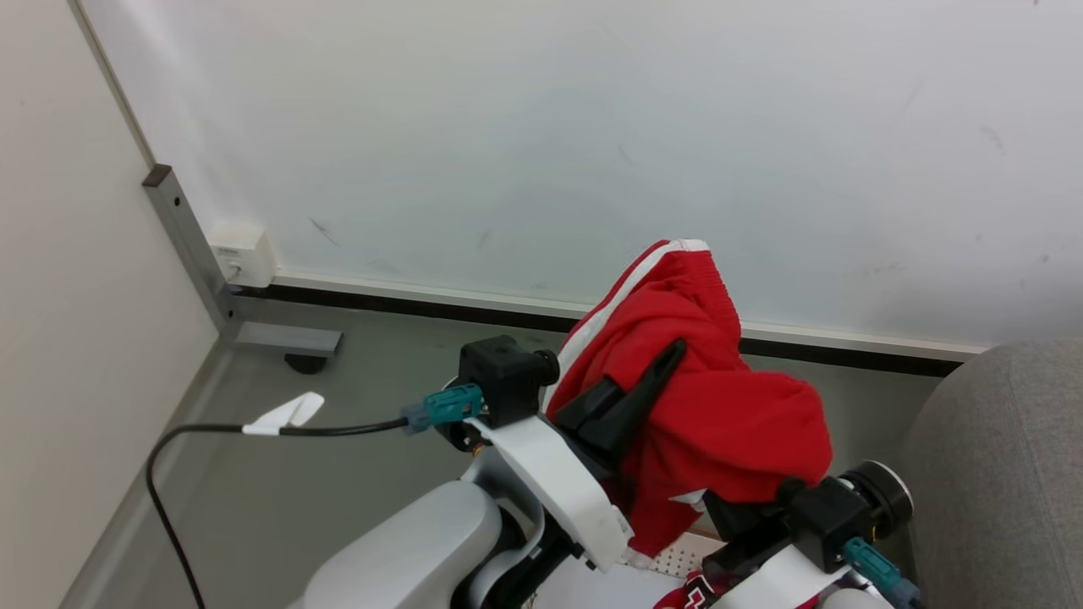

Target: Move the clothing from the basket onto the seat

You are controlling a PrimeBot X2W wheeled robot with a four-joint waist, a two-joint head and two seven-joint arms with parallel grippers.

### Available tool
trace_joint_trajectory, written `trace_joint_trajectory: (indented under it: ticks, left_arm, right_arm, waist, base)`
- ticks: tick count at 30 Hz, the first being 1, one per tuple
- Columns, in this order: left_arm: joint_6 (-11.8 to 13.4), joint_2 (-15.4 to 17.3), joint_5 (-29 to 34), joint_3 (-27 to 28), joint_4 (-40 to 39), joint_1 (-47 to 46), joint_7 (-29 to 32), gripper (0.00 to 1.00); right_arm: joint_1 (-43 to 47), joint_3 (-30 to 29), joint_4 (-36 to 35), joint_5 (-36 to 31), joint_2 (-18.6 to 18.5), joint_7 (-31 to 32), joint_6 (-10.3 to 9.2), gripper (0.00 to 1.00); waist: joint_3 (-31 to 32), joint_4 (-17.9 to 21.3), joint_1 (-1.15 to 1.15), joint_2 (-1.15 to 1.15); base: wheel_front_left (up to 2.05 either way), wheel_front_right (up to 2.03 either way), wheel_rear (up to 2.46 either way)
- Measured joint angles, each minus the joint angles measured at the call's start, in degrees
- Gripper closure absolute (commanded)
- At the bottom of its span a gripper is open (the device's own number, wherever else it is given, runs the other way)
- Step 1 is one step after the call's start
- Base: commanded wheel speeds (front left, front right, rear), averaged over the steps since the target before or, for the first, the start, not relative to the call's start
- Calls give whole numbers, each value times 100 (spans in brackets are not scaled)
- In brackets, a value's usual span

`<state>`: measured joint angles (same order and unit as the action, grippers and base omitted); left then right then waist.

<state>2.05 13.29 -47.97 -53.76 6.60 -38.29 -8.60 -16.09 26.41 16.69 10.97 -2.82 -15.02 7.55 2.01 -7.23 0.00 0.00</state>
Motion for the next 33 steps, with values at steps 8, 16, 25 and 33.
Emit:
trace_joint_trajectory:
  ticks: [8,16,25,33]
  left_arm:
    - [45,89,-5,3,143,150,-64,100]
    - [15,151,25,-21,64,201,-244,0]
    - [-67,259,198,-265,-162,349,-287,0]
    - [-112,399,555,-419,-271,325,-376,0]
  right_arm:
    - [265,-220,-288,288,-1,1,0,100]
    - [407,-646,-692,649,3,0,0,100]
    - [430,-1340,-940,771,4,1,0,100]
    - [440,-1928,-1279,486,-4,1,0,100]
  waist:
    - [-95,73,0,0]
    - [-174,311,0,0]
    - [-263,947,0,0]
    - [-404,1747,0,0]
  base:
    - [0,0,0]
    - [0,0,0]
    - [0,0,0]
    - [0,0,0]
